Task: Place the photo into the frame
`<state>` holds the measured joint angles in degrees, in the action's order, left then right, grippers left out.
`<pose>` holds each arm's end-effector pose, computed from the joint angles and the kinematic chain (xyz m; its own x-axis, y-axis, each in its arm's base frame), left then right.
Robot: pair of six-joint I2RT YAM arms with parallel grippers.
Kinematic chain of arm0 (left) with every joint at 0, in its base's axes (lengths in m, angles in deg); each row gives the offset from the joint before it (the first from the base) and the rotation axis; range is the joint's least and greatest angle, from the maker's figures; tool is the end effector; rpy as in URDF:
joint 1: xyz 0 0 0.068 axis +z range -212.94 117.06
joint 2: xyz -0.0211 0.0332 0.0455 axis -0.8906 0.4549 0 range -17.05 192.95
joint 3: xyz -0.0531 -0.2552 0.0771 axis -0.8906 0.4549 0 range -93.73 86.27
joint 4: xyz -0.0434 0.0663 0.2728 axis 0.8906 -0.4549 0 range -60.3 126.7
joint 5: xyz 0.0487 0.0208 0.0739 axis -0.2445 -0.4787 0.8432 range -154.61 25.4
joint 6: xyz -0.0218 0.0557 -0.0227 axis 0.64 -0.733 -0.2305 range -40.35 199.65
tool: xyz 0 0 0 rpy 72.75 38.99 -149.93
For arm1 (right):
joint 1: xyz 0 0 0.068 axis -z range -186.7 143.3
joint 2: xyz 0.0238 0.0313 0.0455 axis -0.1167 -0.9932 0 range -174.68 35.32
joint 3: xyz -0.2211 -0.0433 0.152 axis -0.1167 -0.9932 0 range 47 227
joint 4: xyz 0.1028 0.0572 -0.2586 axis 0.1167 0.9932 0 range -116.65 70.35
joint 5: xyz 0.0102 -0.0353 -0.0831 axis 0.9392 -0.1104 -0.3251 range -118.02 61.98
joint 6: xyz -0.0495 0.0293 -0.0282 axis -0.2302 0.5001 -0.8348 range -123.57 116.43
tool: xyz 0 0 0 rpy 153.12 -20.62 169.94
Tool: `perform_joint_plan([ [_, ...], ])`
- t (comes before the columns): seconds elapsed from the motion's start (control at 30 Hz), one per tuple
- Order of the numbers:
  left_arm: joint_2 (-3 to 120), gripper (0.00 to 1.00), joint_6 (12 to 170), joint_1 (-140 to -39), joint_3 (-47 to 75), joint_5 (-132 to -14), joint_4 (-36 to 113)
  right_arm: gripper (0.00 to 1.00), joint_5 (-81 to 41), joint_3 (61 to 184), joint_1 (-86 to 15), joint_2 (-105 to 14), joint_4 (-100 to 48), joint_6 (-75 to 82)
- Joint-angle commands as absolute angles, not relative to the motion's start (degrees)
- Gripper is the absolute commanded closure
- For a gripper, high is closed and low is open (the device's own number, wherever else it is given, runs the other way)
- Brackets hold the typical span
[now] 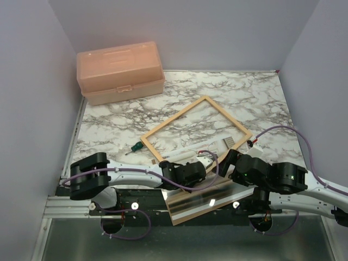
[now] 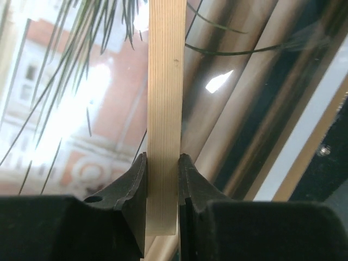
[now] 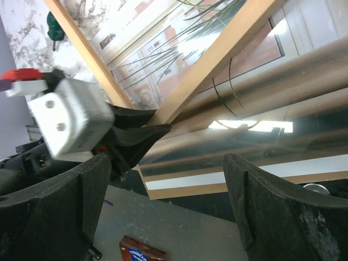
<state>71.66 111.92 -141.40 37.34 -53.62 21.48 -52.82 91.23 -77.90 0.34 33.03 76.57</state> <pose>0.0752 -0.3210 0.1499 -0.6404 0.5166 -0.5683 0.7073 0.6851 -0.1742 0.0636 0.1222 0.2749 -0.8044 0.4123 -0.4276 0.1123 0.8125 0.5721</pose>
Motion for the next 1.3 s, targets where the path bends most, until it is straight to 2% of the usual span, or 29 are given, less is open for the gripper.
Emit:
perform_joint_plan([
  [0.0,62.72,1.00,111.84,-140.48,38.99,-51.65,22.28,0.08,-53.69,90.87,-78.17,1.81,30.66,76.64],
  [0.33,49.48,1.00,106.77,-137.64,41.18,-51.48,21.24,0.08,-54.10,90.23,-78.20,2.11,26.09,76.11],
  [0.5,41.06,1.00,104.87,-137.14,43.64,-51.50,20.51,0.06,-53.43,89.54,-78.19,1.27,17.52,74.33],
  [0.9,21.09,1.00,106.58,-137.08,47.13,-50.99,13.04,0.02,-47.57,88.61,-77.74,-12.92,-5.51,70.16],
  [1.27,8.58,1.00,111.95,-137.07,52.47,-50.20,9.85,0.05,-32.67,87.40,-67.61,-24.39,-23.51,69.64],
])
